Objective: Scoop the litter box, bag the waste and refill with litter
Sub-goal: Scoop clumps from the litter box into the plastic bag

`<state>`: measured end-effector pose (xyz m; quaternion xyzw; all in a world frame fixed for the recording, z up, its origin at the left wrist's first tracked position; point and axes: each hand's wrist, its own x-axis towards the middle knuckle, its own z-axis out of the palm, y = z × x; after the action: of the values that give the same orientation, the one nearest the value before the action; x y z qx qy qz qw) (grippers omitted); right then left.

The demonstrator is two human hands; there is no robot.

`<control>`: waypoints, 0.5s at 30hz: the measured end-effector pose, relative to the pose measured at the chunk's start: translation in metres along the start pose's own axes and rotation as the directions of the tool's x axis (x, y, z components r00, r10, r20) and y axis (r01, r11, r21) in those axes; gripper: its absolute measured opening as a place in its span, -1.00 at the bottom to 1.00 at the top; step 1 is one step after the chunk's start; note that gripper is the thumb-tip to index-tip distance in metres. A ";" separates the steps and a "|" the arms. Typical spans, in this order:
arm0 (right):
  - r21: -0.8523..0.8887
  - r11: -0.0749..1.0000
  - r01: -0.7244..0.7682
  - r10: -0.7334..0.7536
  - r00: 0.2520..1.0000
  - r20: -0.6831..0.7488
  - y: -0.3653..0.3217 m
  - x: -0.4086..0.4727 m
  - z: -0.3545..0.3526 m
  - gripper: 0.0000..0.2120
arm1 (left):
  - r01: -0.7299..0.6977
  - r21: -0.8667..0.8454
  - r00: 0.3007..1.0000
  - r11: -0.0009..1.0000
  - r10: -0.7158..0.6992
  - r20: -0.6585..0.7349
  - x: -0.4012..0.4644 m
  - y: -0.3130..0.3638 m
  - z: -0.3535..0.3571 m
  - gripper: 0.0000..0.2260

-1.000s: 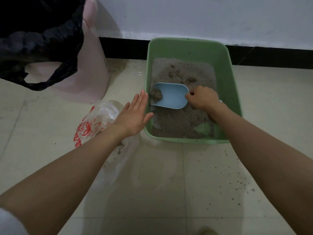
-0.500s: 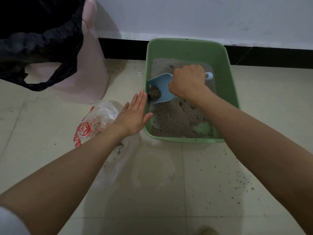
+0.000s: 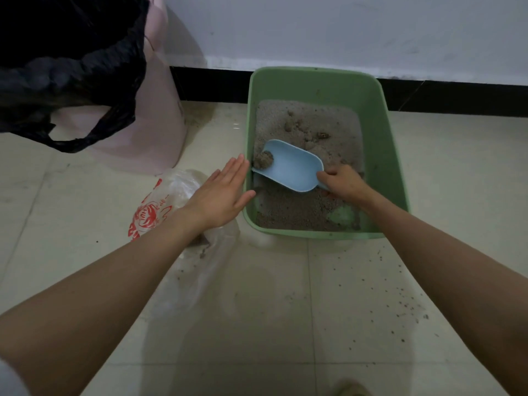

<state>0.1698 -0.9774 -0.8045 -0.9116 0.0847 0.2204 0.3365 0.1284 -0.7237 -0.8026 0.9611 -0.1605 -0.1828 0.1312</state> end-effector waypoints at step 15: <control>0.072 0.963 0.260 -0.256 0.965 -0.063 -0.060 -0.052 -0.010 -0.67 | 0.225 0.085 0.973 0.971 -0.219 -0.068 -0.057 -0.081 -0.009 -0.42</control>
<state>0.1456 -0.9376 -0.7396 -0.9062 -0.0171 0.1467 0.3962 0.1028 -0.6271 -0.8021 0.9829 -0.0564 -0.1606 0.0700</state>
